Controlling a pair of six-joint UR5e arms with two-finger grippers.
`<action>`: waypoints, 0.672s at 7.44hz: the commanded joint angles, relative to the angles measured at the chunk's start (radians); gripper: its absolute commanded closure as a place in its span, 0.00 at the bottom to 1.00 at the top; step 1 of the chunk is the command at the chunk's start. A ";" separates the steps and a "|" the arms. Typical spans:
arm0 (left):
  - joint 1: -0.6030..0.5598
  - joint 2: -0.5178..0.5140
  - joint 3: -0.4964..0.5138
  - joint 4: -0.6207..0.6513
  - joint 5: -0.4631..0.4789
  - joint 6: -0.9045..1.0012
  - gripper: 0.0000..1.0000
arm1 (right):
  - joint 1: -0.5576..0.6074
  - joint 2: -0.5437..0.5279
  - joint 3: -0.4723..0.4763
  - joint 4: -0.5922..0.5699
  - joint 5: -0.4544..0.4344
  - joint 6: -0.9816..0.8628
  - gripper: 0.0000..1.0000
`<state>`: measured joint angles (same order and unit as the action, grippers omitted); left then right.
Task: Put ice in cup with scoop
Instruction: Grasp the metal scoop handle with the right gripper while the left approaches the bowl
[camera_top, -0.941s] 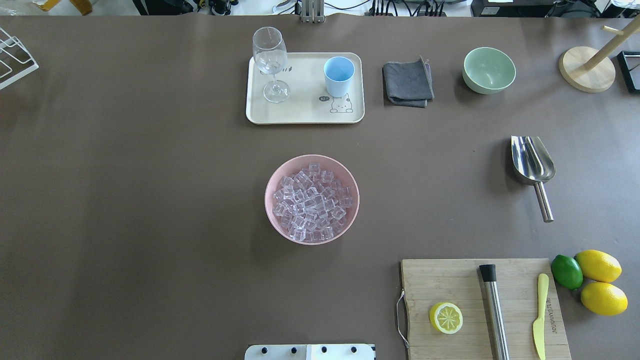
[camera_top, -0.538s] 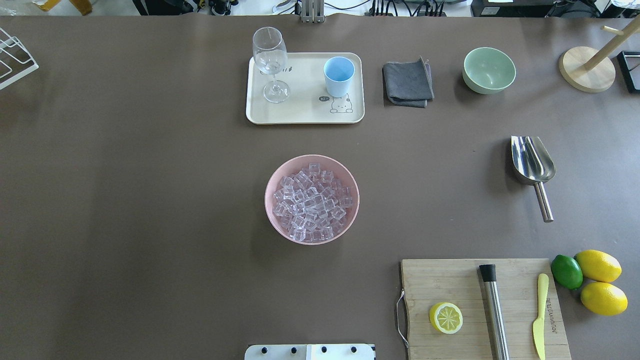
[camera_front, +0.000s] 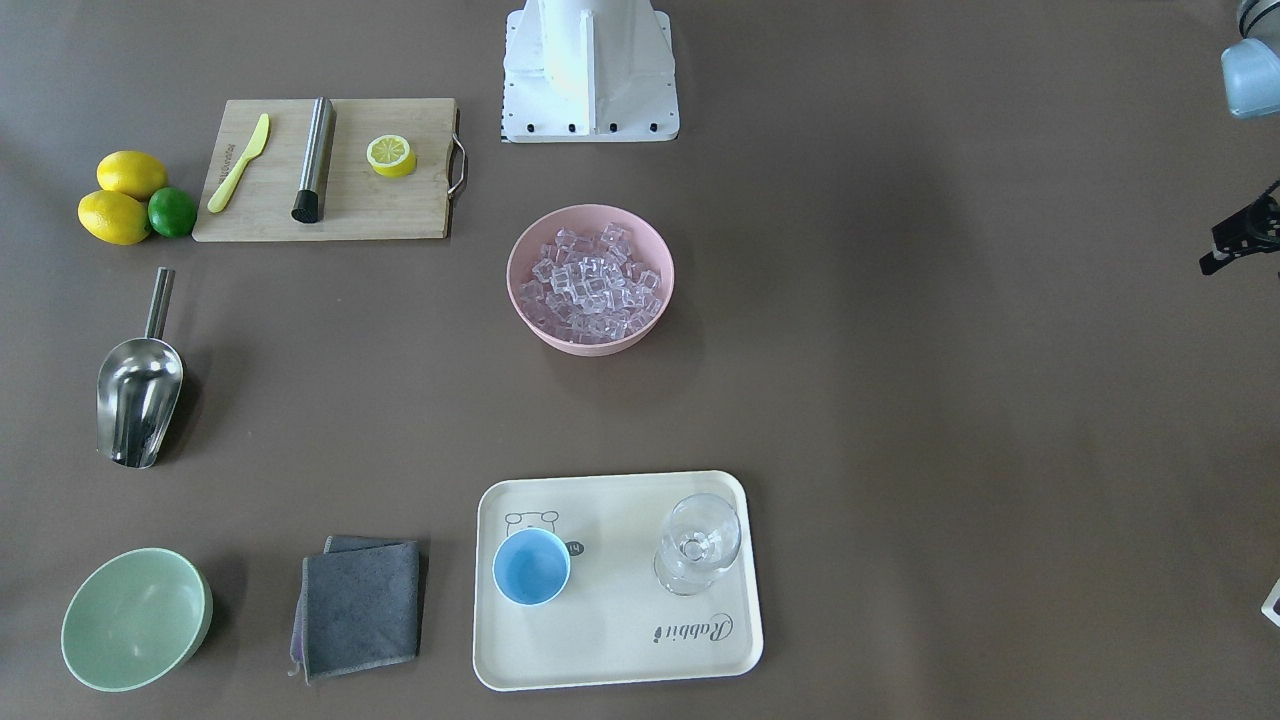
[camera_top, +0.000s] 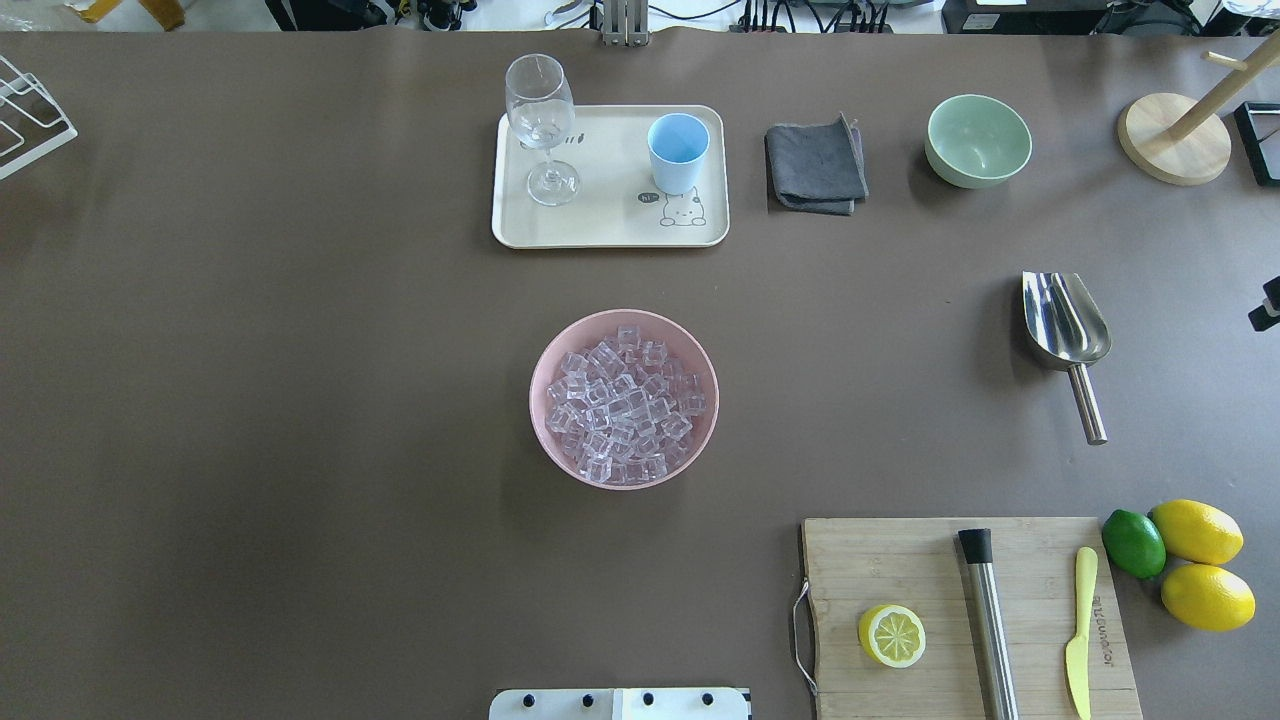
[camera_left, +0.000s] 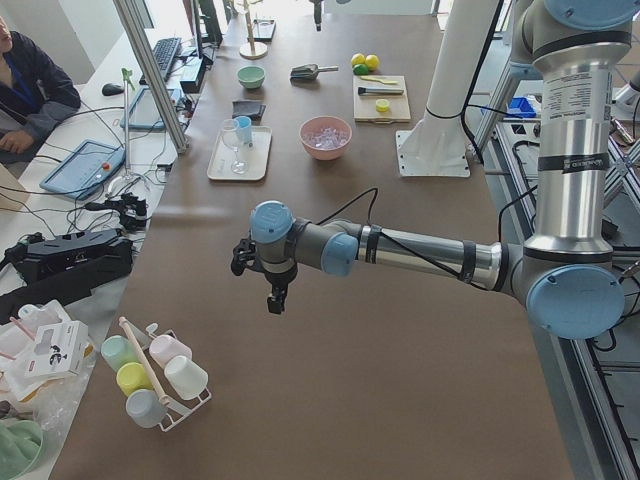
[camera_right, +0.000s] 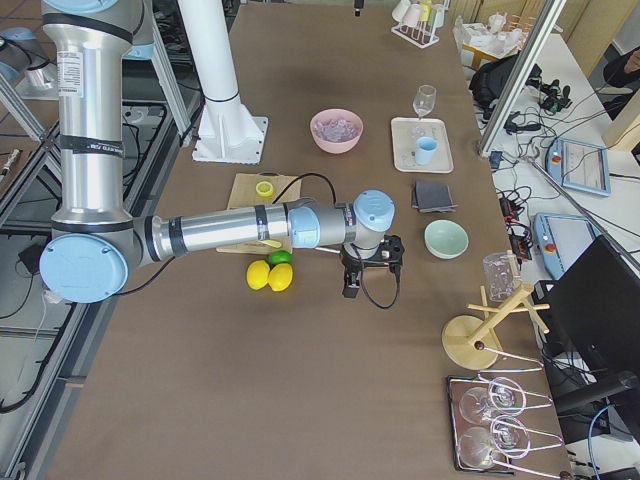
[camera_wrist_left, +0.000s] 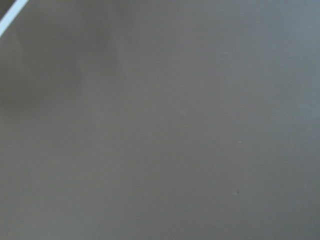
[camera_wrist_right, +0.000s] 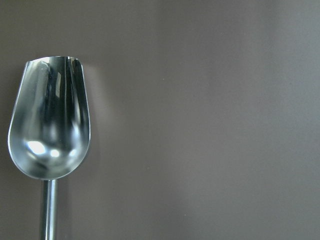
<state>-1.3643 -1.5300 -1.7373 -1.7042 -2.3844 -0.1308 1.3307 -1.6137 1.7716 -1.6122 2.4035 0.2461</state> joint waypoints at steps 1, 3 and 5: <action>0.166 -0.068 -0.074 0.006 0.005 -0.015 0.02 | -0.091 0.001 0.070 0.002 0.009 0.141 0.00; 0.307 -0.102 -0.158 0.003 0.010 -0.152 0.02 | -0.168 -0.008 0.082 0.102 -0.009 0.308 0.00; 0.381 -0.169 -0.168 0.000 0.031 -0.162 0.02 | -0.258 -0.031 0.037 0.340 -0.046 0.535 0.00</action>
<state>-1.0570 -1.6443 -1.8839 -1.7007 -2.3746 -0.2680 1.1468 -1.6275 1.8397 -1.4545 2.3827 0.5986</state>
